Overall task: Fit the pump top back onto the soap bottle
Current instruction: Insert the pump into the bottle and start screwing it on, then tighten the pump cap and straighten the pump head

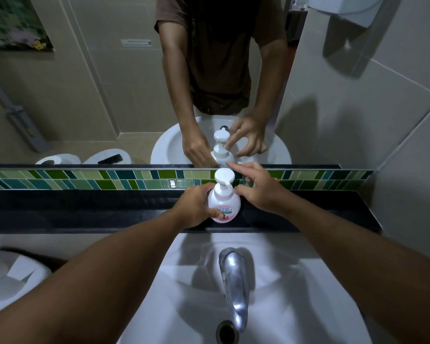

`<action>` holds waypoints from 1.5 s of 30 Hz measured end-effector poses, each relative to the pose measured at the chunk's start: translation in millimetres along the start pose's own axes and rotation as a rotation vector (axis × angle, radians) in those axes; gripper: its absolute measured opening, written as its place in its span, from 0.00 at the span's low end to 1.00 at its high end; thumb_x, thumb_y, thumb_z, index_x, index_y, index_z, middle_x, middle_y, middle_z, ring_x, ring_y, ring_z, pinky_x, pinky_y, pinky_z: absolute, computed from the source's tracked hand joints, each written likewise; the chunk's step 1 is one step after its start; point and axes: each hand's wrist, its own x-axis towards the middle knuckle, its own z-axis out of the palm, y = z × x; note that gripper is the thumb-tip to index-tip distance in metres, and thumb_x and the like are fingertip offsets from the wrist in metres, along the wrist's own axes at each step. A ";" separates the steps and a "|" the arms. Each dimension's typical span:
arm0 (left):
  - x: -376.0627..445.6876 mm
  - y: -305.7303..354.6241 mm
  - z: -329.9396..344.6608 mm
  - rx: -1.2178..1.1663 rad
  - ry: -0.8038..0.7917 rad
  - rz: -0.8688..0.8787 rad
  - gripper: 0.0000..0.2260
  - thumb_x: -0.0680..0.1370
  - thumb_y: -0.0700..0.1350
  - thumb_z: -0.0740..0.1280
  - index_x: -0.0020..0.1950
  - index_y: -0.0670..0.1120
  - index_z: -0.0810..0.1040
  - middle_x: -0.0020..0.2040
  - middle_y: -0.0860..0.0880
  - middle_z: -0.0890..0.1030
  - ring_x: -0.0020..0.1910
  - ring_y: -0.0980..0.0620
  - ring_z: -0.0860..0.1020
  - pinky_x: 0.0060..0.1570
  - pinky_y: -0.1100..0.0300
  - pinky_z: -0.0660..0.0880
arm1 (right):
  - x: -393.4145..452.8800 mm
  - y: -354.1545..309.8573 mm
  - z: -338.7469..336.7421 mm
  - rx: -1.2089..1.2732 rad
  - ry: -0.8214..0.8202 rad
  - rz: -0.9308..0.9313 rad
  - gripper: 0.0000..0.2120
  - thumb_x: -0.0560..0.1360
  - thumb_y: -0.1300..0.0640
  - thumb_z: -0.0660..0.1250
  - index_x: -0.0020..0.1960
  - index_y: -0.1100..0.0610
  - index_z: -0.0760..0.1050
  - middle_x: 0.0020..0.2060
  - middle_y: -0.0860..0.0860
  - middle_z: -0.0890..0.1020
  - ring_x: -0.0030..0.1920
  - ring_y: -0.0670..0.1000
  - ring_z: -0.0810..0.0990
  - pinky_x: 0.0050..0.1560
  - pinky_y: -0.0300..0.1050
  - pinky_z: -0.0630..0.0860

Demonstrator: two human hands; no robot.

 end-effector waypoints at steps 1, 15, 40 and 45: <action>0.0 -0.4 -0.3 -0.005 0.001 0.002 0.31 0.63 0.46 0.85 0.63 0.50 0.80 0.56 0.50 0.86 0.54 0.50 0.82 0.59 0.53 0.77 | 2.0 -0.8 -0.2 0.012 -0.063 -0.019 0.28 0.77 0.59 0.71 0.74 0.43 0.72 0.62 0.50 0.72 0.52 0.45 0.72 0.66 0.50 0.69; -0.9 -1.4 0.8 0.010 0.021 0.035 0.28 0.64 0.45 0.85 0.61 0.50 0.80 0.55 0.50 0.86 0.54 0.50 0.81 0.54 0.56 0.76 | -13.4 -12.7 58.7 0.007 0.437 0.078 0.22 0.63 0.44 0.83 0.41 0.56 0.74 0.38 0.44 0.76 0.51 0.56 0.74 0.55 0.57 0.71; -1.4 -0.7 -0.3 -0.042 0.000 0.010 0.29 0.62 0.45 0.85 0.61 0.50 0.81 0.53 0.51 0.86 0.52 0.52 0.82 0.54 0.58 0.76 | 4.0 -2.7 16.8 0.012 -0.113 0.009 0.19 0.78 0.51 0.73 0.68 0.54 0.79 0.68 0.53 0.77 0.71 0.54 0.73 0.74 0.57 0.67; -1.1 -1.5 -0.2 -0.030 0.007 0.022 0.30 0.63 0.45 0.85 0.62 0.48 0.81 0.54 0.49 0.86 0.54 0.50 0.82 0.57 0.56 0.77 | -1.6 -3.0 35.5 0.034 0.070 0.096 0.20 0.72 0.42 0.76 0.60 0.51 0.80 0.55 0.50 0.84 0.62 0.59 0.77 0.66 0.64 0.71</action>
